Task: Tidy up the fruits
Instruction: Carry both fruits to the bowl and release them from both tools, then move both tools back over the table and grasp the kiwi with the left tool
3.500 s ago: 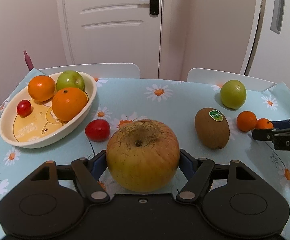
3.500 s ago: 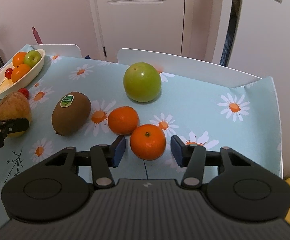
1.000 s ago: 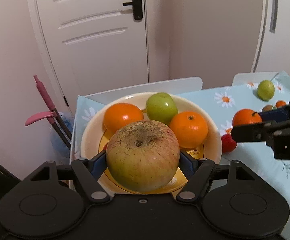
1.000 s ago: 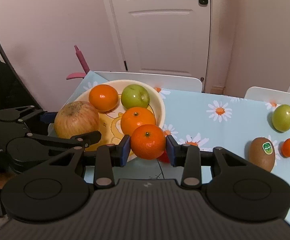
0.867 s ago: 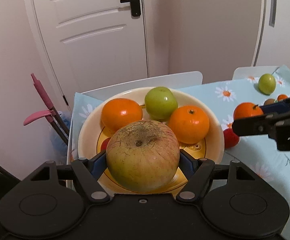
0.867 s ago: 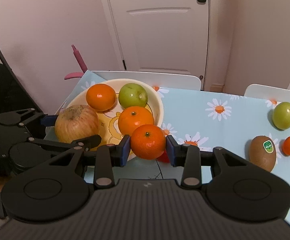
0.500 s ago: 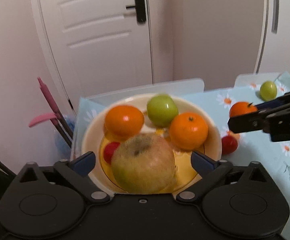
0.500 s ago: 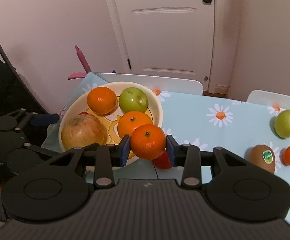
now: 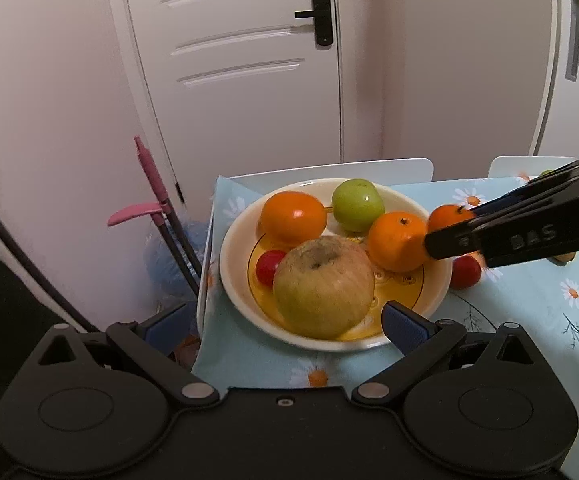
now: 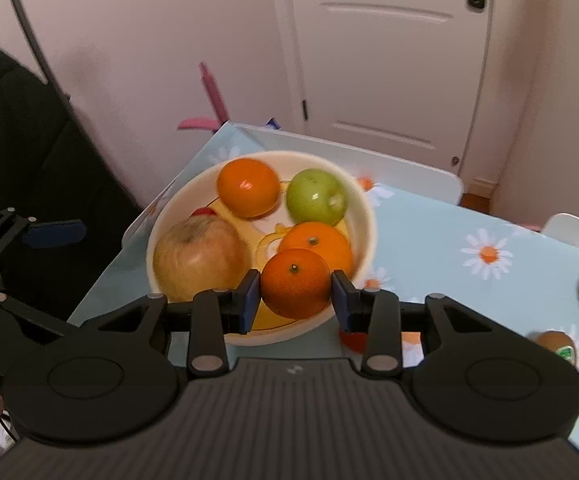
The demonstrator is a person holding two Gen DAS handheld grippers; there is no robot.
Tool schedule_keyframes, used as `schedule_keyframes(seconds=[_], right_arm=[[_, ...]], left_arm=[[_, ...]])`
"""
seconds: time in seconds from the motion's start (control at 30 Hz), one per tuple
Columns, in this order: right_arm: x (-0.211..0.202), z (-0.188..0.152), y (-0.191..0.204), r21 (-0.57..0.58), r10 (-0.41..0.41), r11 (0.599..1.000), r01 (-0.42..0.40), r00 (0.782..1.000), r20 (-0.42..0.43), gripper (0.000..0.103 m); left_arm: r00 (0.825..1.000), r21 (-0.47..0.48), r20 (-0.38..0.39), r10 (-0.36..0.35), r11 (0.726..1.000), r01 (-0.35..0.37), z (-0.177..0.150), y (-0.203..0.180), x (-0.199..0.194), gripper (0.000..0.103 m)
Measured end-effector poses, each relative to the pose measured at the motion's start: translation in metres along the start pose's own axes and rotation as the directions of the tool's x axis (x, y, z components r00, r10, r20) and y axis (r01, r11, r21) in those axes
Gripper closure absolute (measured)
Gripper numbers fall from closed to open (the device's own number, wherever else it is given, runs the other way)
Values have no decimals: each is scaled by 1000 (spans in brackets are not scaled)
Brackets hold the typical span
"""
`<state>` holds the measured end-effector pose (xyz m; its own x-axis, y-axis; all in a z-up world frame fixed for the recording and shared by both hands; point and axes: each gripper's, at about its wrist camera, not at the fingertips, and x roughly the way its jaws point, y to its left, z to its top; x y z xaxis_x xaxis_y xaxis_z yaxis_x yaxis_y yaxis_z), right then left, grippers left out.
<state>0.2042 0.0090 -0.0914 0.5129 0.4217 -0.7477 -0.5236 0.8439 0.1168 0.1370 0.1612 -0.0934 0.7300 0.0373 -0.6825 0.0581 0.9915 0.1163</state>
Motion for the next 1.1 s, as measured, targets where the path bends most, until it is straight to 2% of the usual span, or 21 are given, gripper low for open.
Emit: schedule_keyframes(seconds=[0.23, 0.4, 0.53, 0.6, 0.87, 1.1], right_arm=[[24, -6, 11, -19, 14, 1000, -15, 999, -43, 50], [27, -7, 11, -18, 16, 1000, -17, 999, -40, 49], [15, -8, 10, -14, 7, 1000, -6, 1000, 5, 20], [9, -8, 8, -3, -4, 1000, 4, 1000, 15, 16], [-23, -13, -1, 73, -61, 996, 58, 997, 39, 13], [-68, -22, -11, 132, -167, 979, 156, 983, 76, 11]], left_arm=[[1000, -19, -8, 10, 1000, -10, -10, -3, -6, 0], [1000, -12, -10, 8, 1000, -8, -16, -4, -7, 0], [1000, -12, -12, 9, 1000, -9, -18, -4, -10, 0], [1000, -13, -10, 5, 1000, -5, -18, -4, -11, 0], [1000, 11, -13, -3, 1000, 3, -14, -7, -20, 0], [999, -6, 2, -38, 999, 38, -1, -3, -34, 0]])
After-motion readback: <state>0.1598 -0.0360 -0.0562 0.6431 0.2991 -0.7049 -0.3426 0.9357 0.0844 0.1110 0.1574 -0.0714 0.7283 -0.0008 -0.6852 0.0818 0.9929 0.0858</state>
